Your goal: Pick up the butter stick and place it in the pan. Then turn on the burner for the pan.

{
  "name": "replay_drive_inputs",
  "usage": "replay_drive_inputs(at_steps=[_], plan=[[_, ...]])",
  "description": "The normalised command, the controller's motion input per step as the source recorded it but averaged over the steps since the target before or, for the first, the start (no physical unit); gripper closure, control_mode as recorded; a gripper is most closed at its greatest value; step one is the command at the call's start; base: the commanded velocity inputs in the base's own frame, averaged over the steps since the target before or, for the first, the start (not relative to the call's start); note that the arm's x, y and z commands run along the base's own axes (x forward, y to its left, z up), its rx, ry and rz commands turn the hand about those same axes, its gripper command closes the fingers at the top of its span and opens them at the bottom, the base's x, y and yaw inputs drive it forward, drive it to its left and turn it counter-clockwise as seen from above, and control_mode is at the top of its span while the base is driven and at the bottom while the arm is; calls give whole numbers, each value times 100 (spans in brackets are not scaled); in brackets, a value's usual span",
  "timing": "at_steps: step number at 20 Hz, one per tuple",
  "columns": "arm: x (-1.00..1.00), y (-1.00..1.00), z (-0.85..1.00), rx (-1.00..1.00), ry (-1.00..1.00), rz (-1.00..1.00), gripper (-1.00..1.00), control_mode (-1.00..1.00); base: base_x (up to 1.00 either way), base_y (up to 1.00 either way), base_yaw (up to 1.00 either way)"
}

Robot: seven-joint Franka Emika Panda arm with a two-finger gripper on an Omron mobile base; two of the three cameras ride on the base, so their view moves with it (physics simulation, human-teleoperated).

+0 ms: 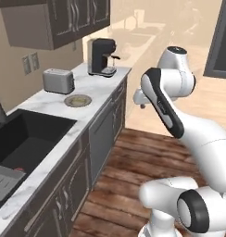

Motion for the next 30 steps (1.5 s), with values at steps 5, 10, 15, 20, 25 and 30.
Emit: replay_drive_inputs(at_steps=[5, 10, 15, 20, 25, 30], plan=[[0, 0, 0, 0, 0, 0, -100, 100, 58, -87, 41], [0, 0, 0, 0, 0, 0, -100, 100, 50, -79, 54], [0, 0, 0, 0, 0, 0, -100, 100, 45, -75, 57], [0, 0, 0, 0, 0, 0, -100, 100, 39, -69, 62], [0, 0, 0, 0, 0, 0, -100, 100, 34, -68, 63], [0, 0, 0, 0, 0, 0, -100, 100, 34, -66, 61]])
